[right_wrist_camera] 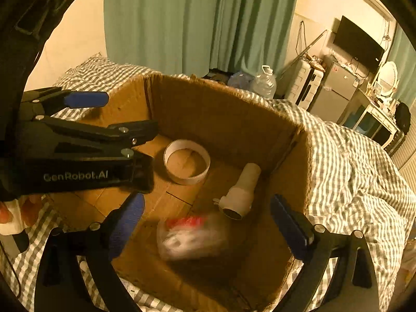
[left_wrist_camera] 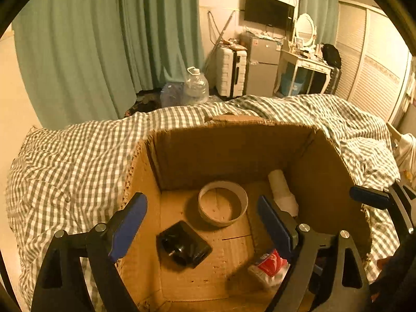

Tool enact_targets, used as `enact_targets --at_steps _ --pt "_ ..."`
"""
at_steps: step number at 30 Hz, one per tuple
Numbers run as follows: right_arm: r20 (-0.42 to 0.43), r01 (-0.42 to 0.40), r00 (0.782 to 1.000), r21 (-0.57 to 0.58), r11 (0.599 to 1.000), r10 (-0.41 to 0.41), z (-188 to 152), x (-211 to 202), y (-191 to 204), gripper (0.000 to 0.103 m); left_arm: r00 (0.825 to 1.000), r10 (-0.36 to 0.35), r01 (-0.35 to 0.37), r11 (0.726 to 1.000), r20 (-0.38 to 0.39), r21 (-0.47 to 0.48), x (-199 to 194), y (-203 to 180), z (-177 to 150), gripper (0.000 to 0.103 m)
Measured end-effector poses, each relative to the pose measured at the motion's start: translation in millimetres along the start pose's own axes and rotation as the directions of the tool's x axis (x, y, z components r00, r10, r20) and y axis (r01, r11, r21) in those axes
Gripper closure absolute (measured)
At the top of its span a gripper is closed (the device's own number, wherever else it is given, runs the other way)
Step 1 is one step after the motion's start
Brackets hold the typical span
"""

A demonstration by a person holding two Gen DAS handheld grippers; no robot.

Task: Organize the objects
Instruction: 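Open both grippers to drop the black cup and floss jar into the box, then withdraw both grippers from the box toward the toothpaste and toy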

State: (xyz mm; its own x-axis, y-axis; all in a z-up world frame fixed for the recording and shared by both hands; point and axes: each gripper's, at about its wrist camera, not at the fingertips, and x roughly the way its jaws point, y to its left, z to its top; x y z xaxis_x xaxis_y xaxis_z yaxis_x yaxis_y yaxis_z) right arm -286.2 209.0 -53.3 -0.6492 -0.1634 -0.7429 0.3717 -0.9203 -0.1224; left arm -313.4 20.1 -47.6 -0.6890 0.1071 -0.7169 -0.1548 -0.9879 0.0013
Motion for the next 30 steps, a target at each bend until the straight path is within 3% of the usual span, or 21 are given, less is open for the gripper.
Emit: enact_targets --at_steps 6,12,19,25,30 --pt "0.051 0.014 0.999 0.038 0.999 -0.016 0.7 -27.5 -5.3 0.004 0.998 0.037 -0.036 0.999 0.048 -0.022 -34.8 10.8 1.6 0.010" --pt "0.182 0.019 0.983 0.043 0.999 -0.027 5.9 -87.4 1.7 0.003 0.991 0.064 -0.061 0.998 0.118 -0.027 -86.1 10.4 5.3 0.006" --pt "0.348 0.095 0.931 0.059 0.994 -0.109 8.6 -185.4 11.1 0.002 0.969 0.042 -0.034 0.999 0.242 -0.040 -172.6 6.6 10.4 0.001" --pt "0.390 0.112 0.912 0.059 0.992 -0.126 -3.4 -239.2 20.3 0.002 0.957 0.014 -0.005 1.000 0.289 -0.031 -223.7 3.6 -5.0 0.000" --pt "0.408 0.138 0.902 0.043 0.989 -0.144 -27.0 -263.3 36.6 0.001 0.953 0.041 -0.034 0.999 0.301 -0.030 -242.1 2.9 -34.8 0.000"
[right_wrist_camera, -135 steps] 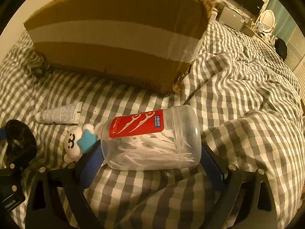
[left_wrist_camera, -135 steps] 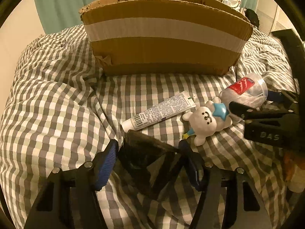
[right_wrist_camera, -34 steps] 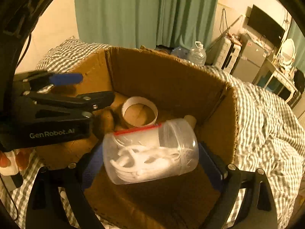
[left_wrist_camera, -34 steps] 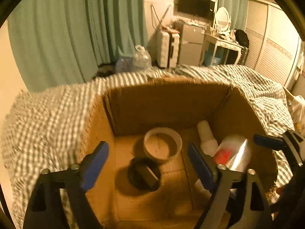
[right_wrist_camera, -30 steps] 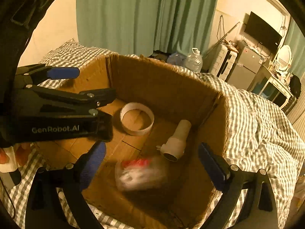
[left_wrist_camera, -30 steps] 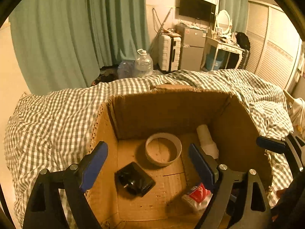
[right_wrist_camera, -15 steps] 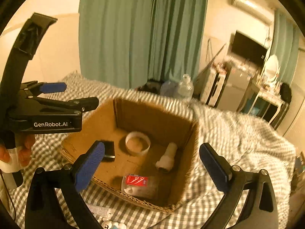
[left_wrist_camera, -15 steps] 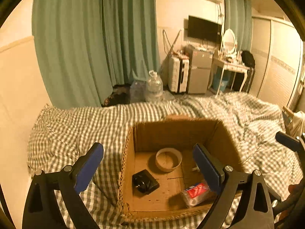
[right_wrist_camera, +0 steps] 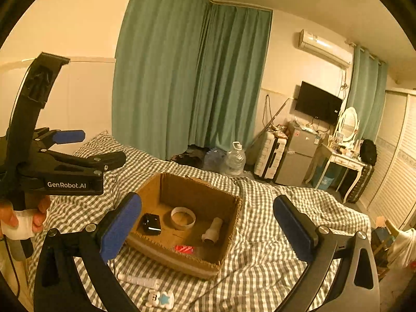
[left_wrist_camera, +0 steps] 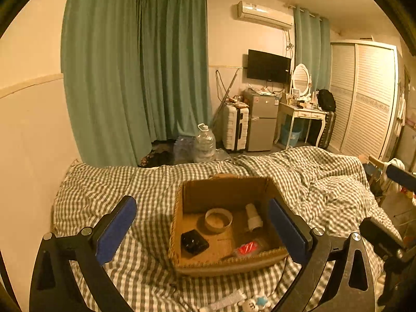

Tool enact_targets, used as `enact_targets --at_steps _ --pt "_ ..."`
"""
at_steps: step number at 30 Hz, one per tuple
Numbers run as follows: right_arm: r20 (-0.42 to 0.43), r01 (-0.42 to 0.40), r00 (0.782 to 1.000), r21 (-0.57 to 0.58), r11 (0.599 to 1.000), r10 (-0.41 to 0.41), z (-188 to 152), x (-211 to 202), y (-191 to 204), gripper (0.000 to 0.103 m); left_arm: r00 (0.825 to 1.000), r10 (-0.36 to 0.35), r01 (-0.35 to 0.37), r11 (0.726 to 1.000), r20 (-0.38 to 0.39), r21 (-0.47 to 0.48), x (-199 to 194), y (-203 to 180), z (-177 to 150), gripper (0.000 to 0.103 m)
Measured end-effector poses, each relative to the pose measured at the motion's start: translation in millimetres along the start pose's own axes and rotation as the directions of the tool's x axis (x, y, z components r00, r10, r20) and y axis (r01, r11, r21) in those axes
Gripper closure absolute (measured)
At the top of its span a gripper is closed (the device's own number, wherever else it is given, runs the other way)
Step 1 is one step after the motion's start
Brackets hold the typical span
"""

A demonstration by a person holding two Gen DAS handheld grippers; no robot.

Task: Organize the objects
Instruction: 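Withdraw both grippers from the box toward the toothpaste and toy, then grasp the white toothpaste tube with the left gripper while the right grasps the bear toy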

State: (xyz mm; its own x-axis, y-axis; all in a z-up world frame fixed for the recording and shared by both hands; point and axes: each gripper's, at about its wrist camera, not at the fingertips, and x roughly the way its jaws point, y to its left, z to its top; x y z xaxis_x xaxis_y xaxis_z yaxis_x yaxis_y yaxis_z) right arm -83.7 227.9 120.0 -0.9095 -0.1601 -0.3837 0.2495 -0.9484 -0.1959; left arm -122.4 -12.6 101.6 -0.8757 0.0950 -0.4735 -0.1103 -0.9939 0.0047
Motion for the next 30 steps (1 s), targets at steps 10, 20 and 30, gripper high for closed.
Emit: enact_targets --at_steps 10,20,30 --pt "-0.036 -0.007 0.999 0.005 1.000 0.007 -48.0 -7.6 18.4 0.001 1.000 0.025 -0.025 0.999 -0.009 -0.042 -29.1 7.9 -71.8 0.000" --pt "-0.241 -0.069 0.967 0.066 0.995 0.083 -140.3 69.2 28.5 0.001 0.985 0.041 -0.039 0.999 -0.166 0.012 56.8 -0.8 -162.3 0.000" --pt "-0.525 -0.138 0.829 0.141 0.980 0.192 -238.3 157.1 50.7 0.002 0.942 0.041 -0.019 0.998 -0.333 0.068 120.5 -8.6 -225.2 0.000"
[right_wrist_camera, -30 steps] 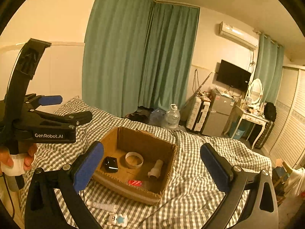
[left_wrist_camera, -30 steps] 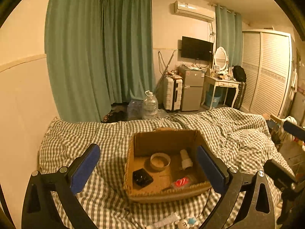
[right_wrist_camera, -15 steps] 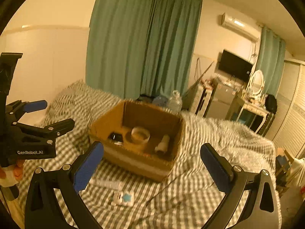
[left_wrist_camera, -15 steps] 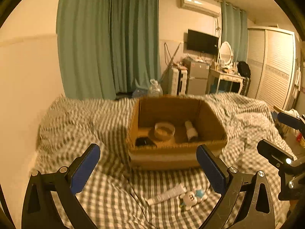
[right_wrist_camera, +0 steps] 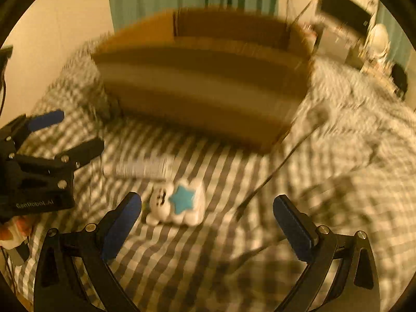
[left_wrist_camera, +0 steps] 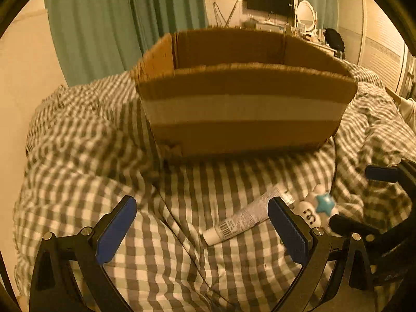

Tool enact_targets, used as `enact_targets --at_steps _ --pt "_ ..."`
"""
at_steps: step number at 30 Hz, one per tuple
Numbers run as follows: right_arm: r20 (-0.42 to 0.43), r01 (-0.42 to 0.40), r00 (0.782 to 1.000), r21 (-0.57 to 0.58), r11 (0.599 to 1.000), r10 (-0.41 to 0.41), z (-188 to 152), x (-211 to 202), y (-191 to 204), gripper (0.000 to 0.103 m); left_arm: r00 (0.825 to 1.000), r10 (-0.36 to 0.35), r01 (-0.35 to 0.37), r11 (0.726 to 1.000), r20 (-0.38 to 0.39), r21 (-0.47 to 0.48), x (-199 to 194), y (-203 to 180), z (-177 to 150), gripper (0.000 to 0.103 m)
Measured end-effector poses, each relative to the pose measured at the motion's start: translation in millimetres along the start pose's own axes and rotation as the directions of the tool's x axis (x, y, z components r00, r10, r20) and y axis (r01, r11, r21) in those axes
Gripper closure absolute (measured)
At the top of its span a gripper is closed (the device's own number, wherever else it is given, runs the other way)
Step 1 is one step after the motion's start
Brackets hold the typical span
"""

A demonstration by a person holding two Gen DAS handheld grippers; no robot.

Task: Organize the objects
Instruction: 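Grasp the white toothpaste tube with the left gripper while the right grasps the bear toy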

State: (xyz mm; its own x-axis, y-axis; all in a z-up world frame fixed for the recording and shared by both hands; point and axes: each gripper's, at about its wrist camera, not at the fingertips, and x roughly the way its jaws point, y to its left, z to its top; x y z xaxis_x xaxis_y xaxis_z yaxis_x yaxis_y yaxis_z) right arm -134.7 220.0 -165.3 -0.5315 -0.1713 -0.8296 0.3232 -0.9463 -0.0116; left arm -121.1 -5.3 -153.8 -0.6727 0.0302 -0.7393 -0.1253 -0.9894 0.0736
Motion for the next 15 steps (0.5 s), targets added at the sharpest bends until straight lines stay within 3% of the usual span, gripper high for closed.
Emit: enact_targets --at_steps 6,8,10,13,15 --pt "-0.098 -0.029 0.995 -0.054 0.998 0.023 4.1 34.4 18.9 0.004 0.999 -0.007 0.005 0.998 -0.043 -0.058 12.6 10.1 -5.5 0.000" --pt "-0.154 -0.059 0.987 -0.073 0.996 0.047 0.9 48.6 24.4 0.012 0.999 0.001 -0.004 0.996 -0.045 -0.085 12.5 14.2 -6.1 0.000" --pt "-0.184 -0.059 0.982 -0.073 0.996 0.045 -3.5 57.5 23.3 0.032 0.999 0.001 -0.004 0.994 -0.033 -0.105 9.2 16.5 -9.3 0.000" --pt "-0.156 -0.056 0.987 -0.059 0.997 0.046 -5.6 50.2 19.2 0.038 1.000 -0.009 0.007 0.995 -0.026 -0.096 6.6 12.1 -10.2 0.000" --pt "-0.099 0.016 0.995 -0.036 0.999 -0.019 -5.7 34.2 11.0 0.039 0.999 -0.014 0.011 0.997 -0.040 -0.073 9.2 5.4 -11.7 0.000"
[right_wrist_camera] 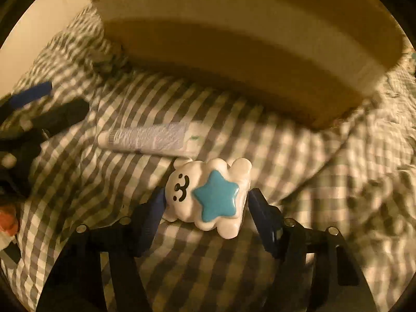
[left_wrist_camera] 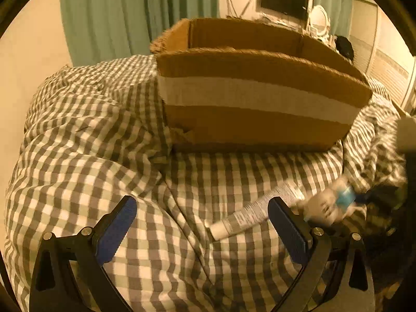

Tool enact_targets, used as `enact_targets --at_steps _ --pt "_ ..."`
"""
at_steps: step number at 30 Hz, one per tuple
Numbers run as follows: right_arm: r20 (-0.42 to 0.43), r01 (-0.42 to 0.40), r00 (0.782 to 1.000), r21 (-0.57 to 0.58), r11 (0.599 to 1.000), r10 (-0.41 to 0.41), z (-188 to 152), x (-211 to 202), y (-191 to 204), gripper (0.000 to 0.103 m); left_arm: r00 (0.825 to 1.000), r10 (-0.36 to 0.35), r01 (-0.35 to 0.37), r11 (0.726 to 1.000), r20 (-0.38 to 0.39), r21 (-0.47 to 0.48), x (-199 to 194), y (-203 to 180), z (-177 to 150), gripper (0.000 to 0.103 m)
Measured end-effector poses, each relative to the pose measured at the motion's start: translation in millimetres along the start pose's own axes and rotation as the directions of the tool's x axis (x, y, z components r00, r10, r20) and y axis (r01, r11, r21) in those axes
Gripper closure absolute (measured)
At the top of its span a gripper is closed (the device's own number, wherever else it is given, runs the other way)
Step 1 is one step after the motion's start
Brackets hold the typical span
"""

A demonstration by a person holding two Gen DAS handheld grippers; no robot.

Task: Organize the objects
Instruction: 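Grasp the white toothpaste tube with the left gripper while the right grasps the bear toy, then carry the toothpaste tube and bear toy over the box with both grippers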

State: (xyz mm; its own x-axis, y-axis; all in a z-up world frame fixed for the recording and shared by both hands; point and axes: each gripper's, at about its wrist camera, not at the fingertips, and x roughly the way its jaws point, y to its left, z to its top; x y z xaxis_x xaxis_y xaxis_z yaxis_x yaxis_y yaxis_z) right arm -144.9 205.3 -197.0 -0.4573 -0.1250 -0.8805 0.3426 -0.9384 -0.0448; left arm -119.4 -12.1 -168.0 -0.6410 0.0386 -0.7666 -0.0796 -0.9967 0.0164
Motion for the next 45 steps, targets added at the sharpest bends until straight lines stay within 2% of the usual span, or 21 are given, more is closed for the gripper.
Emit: enact_targets --at_steps 2,4,7,11,13,14,15,16,18,21,23,26,30,34,37,42,45 --pt "0.055 0.045 0.997 0.029 0.999 -0.047 -0.3 -17.5 -10.8 0.039 1.000 -0.009 0.009 1.000 -0.018 0.028 5.1 -7.3 0.2 0.000" --pt "0.087 0.055 0.994 0.051 0.997 -0.060 0.1 -32.0 -22.3 0.039 0.999 -0.008 0.012 0.997 -0.043 0.078 12.6 -20.2 -3.8 0.000" --pt "0.096 0.041 0.994 0.085 0.995 -0.049 -1.8 -38.4 -33.3 0.039 0.996 0.005 0.009 0.986 -0.084 0.168 28.3 -38.1 -6.0 0.000" --pt "0.070 0.028 0.997 0.087 0.996 -0.034 -2.5 -29.7 -35.0 0.039 0.991 -0.021 0.049 0.977 -0.134 0.209 49.9 -55.2 -4.0 0.001" --pt "0.075 0.022 0.997 0.085 0.996 -0.028 -1.9 -33.0 -33.5 0.039 0.983 -0.041 0.078 0.977 -0.179 0.200 64.0 -57.1 -3.0 0.012" --pt "0.076 0.019 0.997 0.086 0.996 -0.025 2.3 -33.2 -34.6 0.039 0.975 -0.068 0.108 0.977 -0.210 0.182 70.9 -56.1 -2.8 0.022" --pt "0.077 0.016 0.997 0.090 0.996 -0.023 1.9 -32.9 -35.2 0.039 0.970 -0.095 0.132 0.979 -0.223 0.159 73.9 -54.0 -2.2 0.029" --pt "0.076 0.014 0.997 0.092 0.996 -0.021 1.4 -31.7 -35.4 0.039 0.969 -0.109 0.141 0.980 -0.221 0.138 73.9 -51.7 -1.3 0.033" --pt "0.071 0.015 0.997 0.094 0.995 -0.021 0.1 -29.4 -35.4 0.039 0.968 -0.142 0.167 0.980 -0.209 0.106 69.6 -48.2 0.0 0.053" --pt "0.070 0.019 0.997 0.093 0.995 -0.026 -1.9 -29.0 -34.8 0.039 0.968 -0.165 0.186 0.978 -0.190 0.098 60.3 -48.3 -0.8 0.075" --pt "0.074 0.021 0.997 0.094 0.995 -0.028 -2.8 -30.4 -34.0 0.039 0.971 -0.158 0.179 0.978 -0.179 0.105 54.9 -50.1 -1.7 0.079" --pt "0.081 0.024 0.996 0.097 0.995 -0.032 -5.6 -34.1 -33.8 0.039 0.975 -0.156 0.173 0.979 -0.160 0.103 44.8 -50.5 -2.0 0.082" --pt "0.090 0.024 0.995 0.101 0.995 -0.033 -10.4 -41.1 -33.9 0.039 0.968 -0.202 0.217 0.972 -0.153 0.091 20.5 -51.2 -3.5 0.082" --pt "0.112 0.040 0.993 0.089 0.995 -0.049 -12.3 -55.0 -28.5 0.039 0.970 -0.164 0.186 0.976 -0.182 0.114 2.1 -55.9 -9.1 0.082" --pt "0.132 0.047 0.990 0.074 0.996 -0.057 -14.2 -70.7 -20.6 0.039 0.978 -0.165 0.177 0.979 -0.127 0.096 -21.9 -50.8 -19.3 0.082" --pt "0.179 0.060 0.982 0.049 0.997 -0.068 -18.5 -102.7 -8.1 0.039 0.981 -0.183 0.186 0.980 -0.058 0.064 -56.2 -48.0 -11.7 0.082" --pt "0.215 0.057 0.974 0.046 0.997 -0.066 -17.6 -124.1 -4.3 0.039 0.985 -0.169 0.170 0.985 -0.022 0.040 -74.8 -38.5 -5.9 0.082"
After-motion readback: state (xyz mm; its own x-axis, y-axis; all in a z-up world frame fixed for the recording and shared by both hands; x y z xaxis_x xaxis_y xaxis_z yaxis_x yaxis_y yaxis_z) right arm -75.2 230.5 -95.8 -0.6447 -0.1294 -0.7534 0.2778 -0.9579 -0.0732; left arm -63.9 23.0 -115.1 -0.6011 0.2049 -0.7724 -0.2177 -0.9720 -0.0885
